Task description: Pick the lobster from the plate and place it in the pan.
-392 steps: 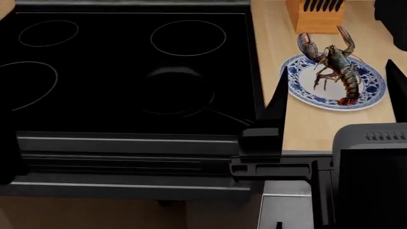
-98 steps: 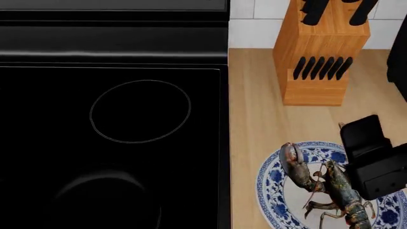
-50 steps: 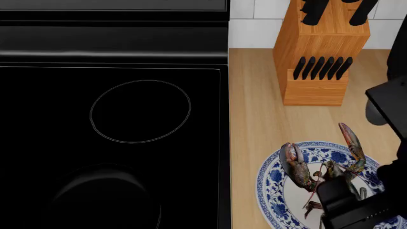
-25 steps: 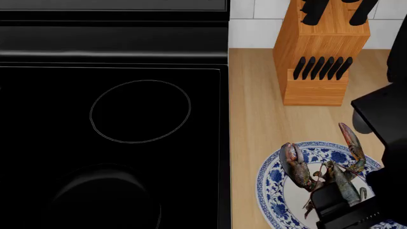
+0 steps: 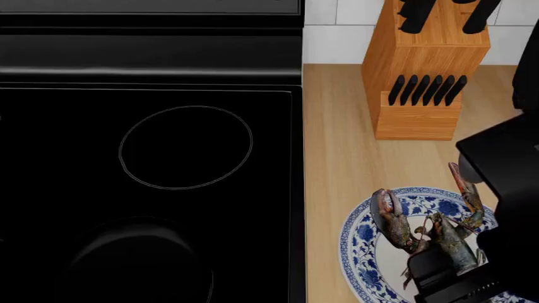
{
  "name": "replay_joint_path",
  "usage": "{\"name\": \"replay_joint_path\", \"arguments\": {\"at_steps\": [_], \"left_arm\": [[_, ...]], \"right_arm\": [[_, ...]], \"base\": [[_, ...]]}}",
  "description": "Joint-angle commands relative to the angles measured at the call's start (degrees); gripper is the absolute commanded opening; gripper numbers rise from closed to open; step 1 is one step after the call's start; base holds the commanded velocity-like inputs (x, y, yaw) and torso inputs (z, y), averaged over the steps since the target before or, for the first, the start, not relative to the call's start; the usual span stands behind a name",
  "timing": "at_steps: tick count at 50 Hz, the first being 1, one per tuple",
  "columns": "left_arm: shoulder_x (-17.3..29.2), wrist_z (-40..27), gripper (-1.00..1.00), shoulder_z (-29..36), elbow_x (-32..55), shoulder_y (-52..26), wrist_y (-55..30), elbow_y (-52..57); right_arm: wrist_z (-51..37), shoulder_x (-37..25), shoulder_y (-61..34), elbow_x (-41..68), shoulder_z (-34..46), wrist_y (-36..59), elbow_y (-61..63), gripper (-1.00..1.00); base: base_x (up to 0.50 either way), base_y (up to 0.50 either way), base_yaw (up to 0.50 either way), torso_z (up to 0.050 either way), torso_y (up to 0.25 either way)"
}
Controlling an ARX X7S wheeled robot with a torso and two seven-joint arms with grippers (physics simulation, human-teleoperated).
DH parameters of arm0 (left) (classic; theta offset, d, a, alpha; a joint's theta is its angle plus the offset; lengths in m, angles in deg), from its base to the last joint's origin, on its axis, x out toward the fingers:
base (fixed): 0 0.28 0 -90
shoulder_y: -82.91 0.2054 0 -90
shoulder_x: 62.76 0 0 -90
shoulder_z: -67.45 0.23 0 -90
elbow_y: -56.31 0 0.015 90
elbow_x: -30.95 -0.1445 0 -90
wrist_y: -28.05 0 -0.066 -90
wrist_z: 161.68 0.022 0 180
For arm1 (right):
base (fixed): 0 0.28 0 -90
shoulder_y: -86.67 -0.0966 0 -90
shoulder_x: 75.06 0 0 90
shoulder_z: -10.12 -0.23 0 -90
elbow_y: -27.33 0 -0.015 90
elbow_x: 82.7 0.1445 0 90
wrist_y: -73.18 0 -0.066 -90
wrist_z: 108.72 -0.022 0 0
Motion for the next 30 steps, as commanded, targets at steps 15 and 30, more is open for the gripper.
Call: {"name": "replay_joint_path", "arguments": {"at_steps": [15,30], "left_arm": [[0.4,1.8,1.00,-0.7,-2.0,2.0,0.8,0.0],[0.7,1.8,1.00,-0.5,-2.0,2.0,1.3,0.1]], "right_arm": [[2.9,1.5,2.0,-4.5,2.2,-1.6,-1.1,1.00],[4.5,2.0,2.0,-6.1,3.3,-1.7,-1.0,1.00]], "base": [[0.00,0.00,0.00,0.000,0.000],[0.00,0.00,0.00,0.000,0.000]]}}
